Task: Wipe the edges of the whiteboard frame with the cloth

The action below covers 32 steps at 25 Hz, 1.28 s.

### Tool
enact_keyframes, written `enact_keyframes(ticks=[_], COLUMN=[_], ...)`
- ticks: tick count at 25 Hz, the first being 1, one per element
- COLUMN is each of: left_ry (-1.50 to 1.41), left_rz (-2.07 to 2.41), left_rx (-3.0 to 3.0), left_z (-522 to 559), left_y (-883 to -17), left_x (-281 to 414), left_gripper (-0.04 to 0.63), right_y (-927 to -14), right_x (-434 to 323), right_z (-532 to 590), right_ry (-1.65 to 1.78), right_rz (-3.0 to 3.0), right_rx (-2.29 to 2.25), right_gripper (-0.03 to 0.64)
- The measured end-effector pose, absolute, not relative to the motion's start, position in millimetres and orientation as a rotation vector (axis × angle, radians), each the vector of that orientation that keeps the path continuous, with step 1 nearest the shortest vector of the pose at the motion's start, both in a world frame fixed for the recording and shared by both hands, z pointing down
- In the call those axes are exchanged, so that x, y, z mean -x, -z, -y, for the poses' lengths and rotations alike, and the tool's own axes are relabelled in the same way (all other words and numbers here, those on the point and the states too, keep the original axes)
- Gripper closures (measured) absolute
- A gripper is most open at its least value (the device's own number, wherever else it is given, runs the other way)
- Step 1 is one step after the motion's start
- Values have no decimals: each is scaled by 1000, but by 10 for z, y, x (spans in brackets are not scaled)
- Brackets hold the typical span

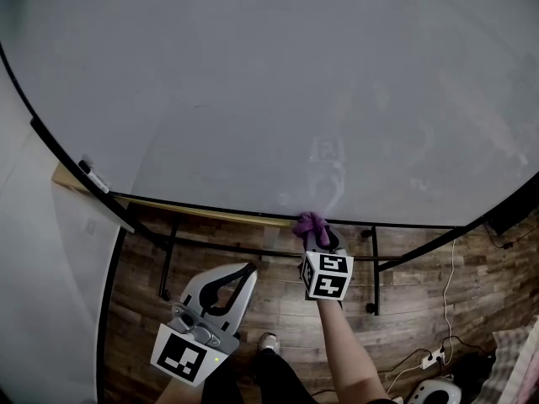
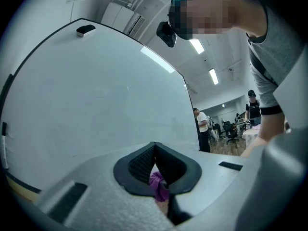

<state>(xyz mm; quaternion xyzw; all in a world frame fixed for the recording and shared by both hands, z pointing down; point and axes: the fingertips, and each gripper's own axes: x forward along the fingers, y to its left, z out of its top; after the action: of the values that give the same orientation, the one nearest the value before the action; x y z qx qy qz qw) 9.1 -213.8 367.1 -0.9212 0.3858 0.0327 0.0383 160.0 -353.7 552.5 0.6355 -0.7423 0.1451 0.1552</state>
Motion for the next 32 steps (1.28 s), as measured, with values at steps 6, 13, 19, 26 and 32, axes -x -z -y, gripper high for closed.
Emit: enact_keyframes(ticks=[6, 13, 19, 26, 32], left_ry=[-103, -107, -109, -70, -19], left_rz=[-1184, -1178, -1137, -1066, -997], left_rx=[2818, 2835, 2859, 2903, 2918], left_z=[2058, 2014, 2069, 2173, 2236], left_y=[-3626, -3621, -3640, -3693, -3773], left_x=[-211, -155, -71, 35, 93], left_gripper=[578, 578, 578, 578, 578], right_y=[-5524, -5504, -5525, -5536, -5526], right_x=[-1720, -1707, -1712, -1710, -1705], right_z=[3518, 3516, 3522, 3513, 3514], right_ry=[-420, -437, -452, -466, -453], right_rz=[2117, 2118, 2097, 2031, 1984], right_rx=[-1818, -1827, -1855, -1893, -1924], right_gripper=[557, 557, 557, 557, 555])
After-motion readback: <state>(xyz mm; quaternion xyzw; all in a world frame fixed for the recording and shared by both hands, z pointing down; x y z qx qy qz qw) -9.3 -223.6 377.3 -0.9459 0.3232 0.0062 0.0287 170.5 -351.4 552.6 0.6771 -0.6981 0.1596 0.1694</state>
